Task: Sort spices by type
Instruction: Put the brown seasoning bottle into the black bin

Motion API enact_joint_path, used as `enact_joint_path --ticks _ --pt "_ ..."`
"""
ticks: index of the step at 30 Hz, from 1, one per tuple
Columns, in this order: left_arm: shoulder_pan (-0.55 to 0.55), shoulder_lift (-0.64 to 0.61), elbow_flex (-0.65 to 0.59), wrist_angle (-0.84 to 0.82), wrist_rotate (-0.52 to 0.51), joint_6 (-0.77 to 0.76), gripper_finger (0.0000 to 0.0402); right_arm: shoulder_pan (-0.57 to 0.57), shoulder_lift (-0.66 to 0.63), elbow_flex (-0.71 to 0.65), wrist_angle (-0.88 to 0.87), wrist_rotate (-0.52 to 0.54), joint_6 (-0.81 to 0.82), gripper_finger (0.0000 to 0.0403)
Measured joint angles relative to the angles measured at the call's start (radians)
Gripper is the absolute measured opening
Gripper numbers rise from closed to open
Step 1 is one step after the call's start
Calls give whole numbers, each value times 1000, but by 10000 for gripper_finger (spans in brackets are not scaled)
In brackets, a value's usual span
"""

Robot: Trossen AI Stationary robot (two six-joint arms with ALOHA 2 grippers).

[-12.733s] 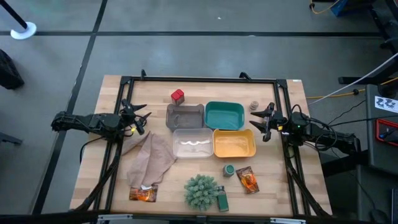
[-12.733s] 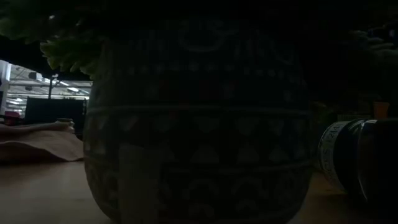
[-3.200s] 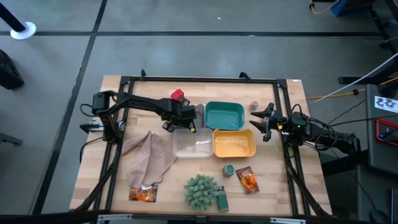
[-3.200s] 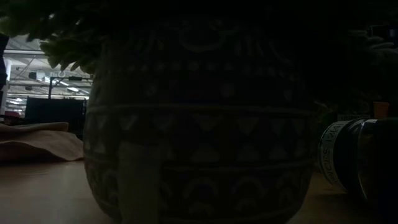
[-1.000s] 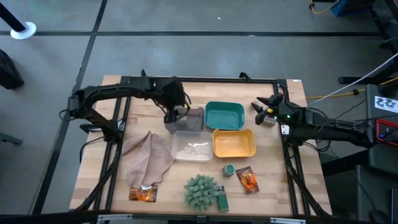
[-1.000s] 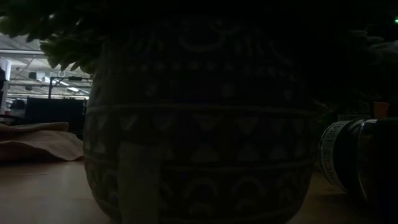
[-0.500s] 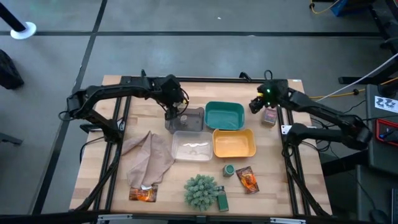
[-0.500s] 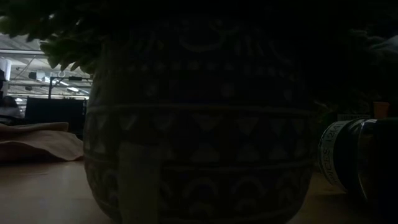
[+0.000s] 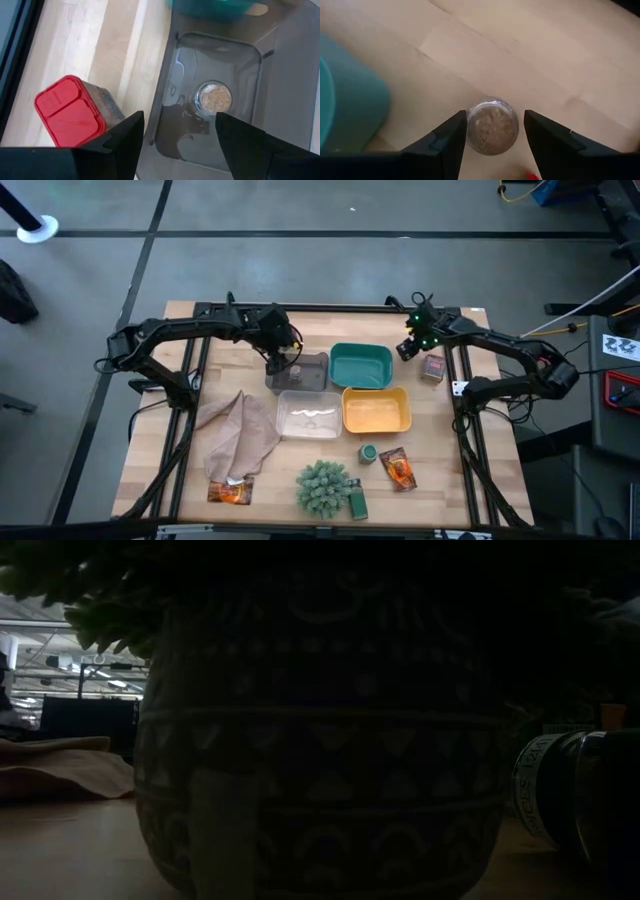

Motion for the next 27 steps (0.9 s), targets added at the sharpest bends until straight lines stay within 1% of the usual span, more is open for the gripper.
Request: enact_joint_path --ticks 5,12,16,22,27 --pt "0 0 0 0 0 -4 230 0 28 4 13 -29 -2 199" --pt "-2 0 0 -1 0 -8 230 0 31 2 6 -68 -3 199" --pt "-2 0 0 0 0 -8 230 1 32 1 19 -52 -3 199" --pt "-2 0 0 0 0 -15 230 0 35 -4 97 -33 -4 199" --pt "-2 0 0 0 0 -15 230 0 35 -4 100 -3 -4 199"
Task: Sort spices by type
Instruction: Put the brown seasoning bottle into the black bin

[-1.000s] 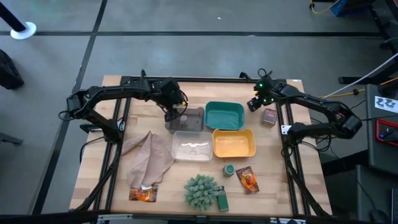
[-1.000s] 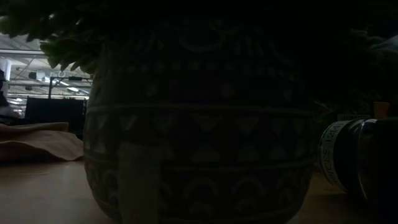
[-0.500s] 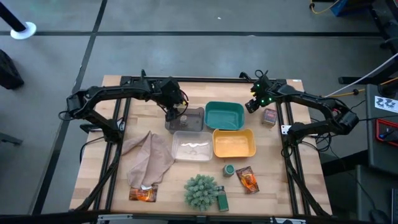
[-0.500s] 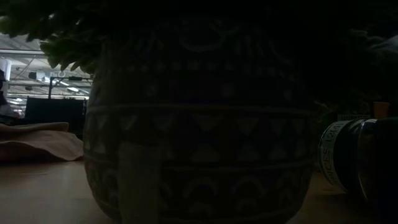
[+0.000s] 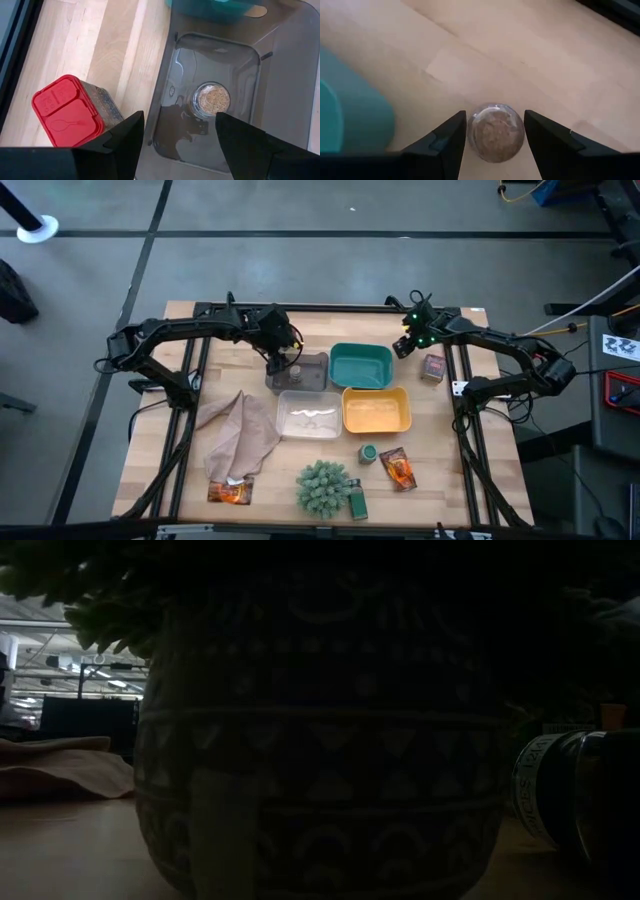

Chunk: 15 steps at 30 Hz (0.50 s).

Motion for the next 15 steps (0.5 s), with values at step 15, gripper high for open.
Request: enact_joint_path --ticks 15 --pt "0 0 0 0 0 -12 230 0 -3 2 -93 30 -3 199"
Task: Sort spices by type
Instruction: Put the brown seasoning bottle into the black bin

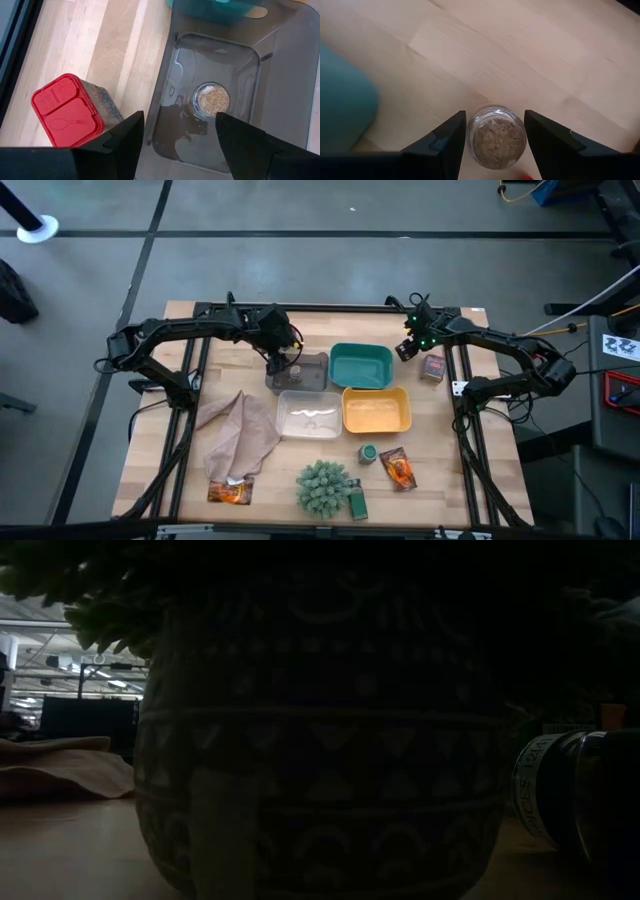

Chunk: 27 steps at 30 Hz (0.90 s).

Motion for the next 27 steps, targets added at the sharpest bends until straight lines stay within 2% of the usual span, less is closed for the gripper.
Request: enact_joint_path --ticks 7,20,27 --pt "2 -15 0 1 0 1 230 0 10 2 -15 4 0 199" --pt "7 -241 0 -38 -1 -23 230 0 18 2 -40 5 0 199" --pt "8 -322 0 -40 -1 -34 230 0 18 2 -32 7 0 160"
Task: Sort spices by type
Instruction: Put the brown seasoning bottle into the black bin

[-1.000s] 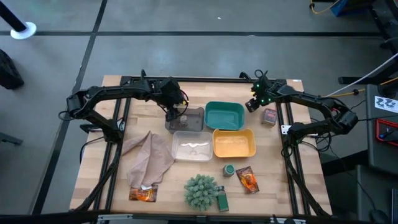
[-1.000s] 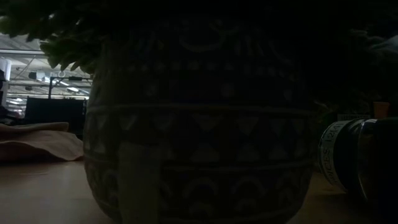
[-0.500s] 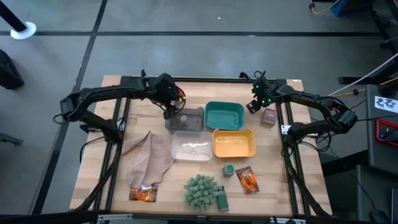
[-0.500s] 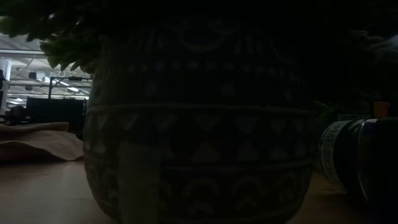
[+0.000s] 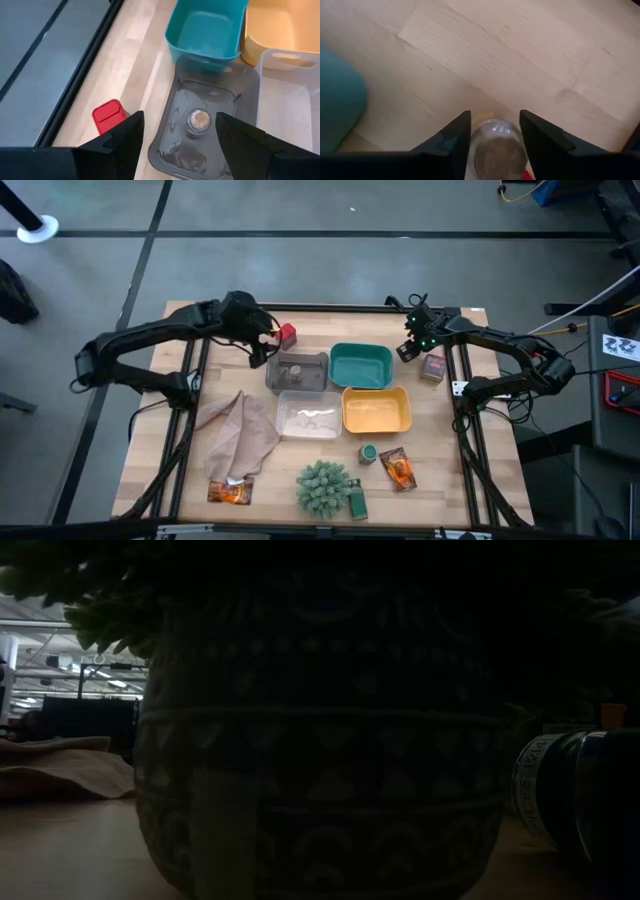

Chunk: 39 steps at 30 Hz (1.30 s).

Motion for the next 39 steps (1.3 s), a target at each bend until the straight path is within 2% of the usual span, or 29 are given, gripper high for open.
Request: enact_joint_path --ticks 9,13,17,24,27,31,39 --pt "0 -31 0 -20 0 -22 230 0 4 -5 -5 -4 -2 106" --pt "0 -31 0 -42 0 -22 230 0 3 -5 3 -4 -9 99" --pt "0 -31 0 -45 0 -6 230 0 3 -5 4 -5 -23 119" --pt "1 -73 -1 -38 0 36 230 0 3 -4 6 -40 -27 198" --pt "1 -150 -51 9 0 34 230 0 3 -1 4 -40 -36 226" --pt "2 -308 -198 90 -3 -12 230 0 3 50 -64 -40 -98 247" --pt "2 -599 -464 186 -5 -133 230 0 1 235 -328 -37 -105 255"
